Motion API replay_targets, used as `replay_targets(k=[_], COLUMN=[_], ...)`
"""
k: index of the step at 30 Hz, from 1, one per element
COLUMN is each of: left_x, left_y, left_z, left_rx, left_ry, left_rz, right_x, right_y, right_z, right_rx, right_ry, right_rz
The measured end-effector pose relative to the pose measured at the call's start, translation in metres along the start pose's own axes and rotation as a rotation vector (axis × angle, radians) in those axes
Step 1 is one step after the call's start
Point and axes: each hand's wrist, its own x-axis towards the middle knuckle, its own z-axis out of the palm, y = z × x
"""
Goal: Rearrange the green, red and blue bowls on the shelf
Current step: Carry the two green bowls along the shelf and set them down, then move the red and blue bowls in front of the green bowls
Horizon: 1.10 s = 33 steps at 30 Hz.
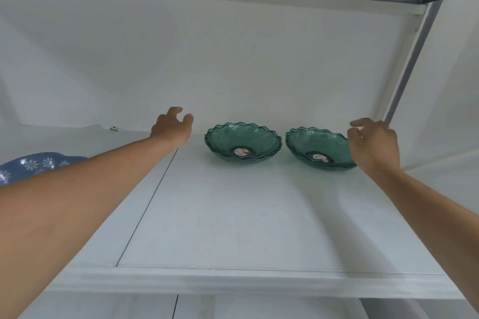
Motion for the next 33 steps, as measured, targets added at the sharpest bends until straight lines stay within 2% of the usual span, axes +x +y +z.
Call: replay_targets(k=[5, 11, 15, 20, 25, 30, 33], left_x=[-0.024, -0.075, -0.095, -0.102, -0.102, -0.090, -0.082], left_y=[-0.013, -0.039, -0.061, -0.096, -0.146, -0.211, -0.245], left_z=[-0.036, -0.075, -0.103, -0.147, -0.203, -0.272, -0.305], left_rx=[-0.043, -0.078, -0.035, 0.029, 0.247, 0.489, 0.545], left_ry=[-0.011, 0.014, 0.023, 0.021, -0.006, 0.025, 0.049], left_rz=[0.021, 0.004, 0.011, 0.108, 0.241, 0.313, 0.341], right_x=[-0.029, -0.070, -0.102, -0.146, -0.191, -0.233, -0.254], right_y=[-0.050, -0.098, -0.138, -0.199, -0.269, -0.339, -0.375], right_z=[0.016, 0.052, 0.066, 0.077, 0.096, 0.129, 0.148], right_rx=[0.238, 0.273, 0.270, 0.098, -0.031, -0.121, -0.110], right_ry=[-0.299, -0.498, -0.542, -0.538, -0.470, -0.493, -0.525], right_rz=[0.036, -0.115, -0.195, -0.328, -0.439, -0.488, -0.483])
